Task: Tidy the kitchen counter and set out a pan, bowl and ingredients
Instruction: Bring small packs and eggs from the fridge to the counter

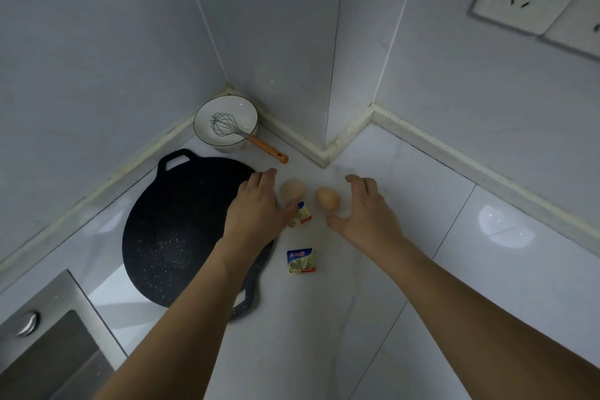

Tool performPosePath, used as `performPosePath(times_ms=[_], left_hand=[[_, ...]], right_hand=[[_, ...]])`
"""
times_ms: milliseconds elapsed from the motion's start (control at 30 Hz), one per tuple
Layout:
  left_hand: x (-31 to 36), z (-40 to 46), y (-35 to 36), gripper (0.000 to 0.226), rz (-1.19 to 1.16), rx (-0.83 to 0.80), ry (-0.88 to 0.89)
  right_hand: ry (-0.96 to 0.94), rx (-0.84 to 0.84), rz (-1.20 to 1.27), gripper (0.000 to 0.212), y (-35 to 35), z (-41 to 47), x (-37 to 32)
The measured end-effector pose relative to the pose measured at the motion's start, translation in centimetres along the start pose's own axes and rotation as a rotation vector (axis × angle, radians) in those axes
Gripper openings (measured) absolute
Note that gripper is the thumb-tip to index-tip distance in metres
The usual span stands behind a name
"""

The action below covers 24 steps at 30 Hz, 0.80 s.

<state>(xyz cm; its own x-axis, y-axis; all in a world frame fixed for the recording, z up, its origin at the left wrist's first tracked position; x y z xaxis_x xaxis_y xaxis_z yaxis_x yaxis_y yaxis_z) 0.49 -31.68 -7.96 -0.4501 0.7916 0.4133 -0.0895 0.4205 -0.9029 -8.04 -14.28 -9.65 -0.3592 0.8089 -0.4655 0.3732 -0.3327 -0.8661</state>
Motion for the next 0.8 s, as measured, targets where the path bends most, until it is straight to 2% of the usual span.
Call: performPosePath(times_ms=[467, 800], left_hand=[[6.4, -5.1, -3.0, 0.068, -0.016, -0.011, 0.141], [18.5, -7.3, -2.2, 0.065, -0.012, -0.108, 0.406]], right_hand=[[0.035, 0.102, -0.056, 0.080, -6.4, -6.7, 0.4], [0.225, 0.228, -0.057, 0.076, -13.7, -14.8, 6.8]])
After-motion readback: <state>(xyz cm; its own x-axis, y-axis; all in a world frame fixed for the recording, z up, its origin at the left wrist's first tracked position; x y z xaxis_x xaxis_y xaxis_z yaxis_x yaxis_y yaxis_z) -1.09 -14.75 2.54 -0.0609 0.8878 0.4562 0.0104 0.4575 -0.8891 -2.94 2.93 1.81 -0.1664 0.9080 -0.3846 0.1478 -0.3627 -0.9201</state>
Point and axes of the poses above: each hand's wrist, its own z-axis towards the middle knuckle, its own y-axis out of the palm, x = y × z, the point moved 5 cm from there along z, towards the middle knuckle, and after that the axes turned 2 degrees about y, right-handed, at the moved point
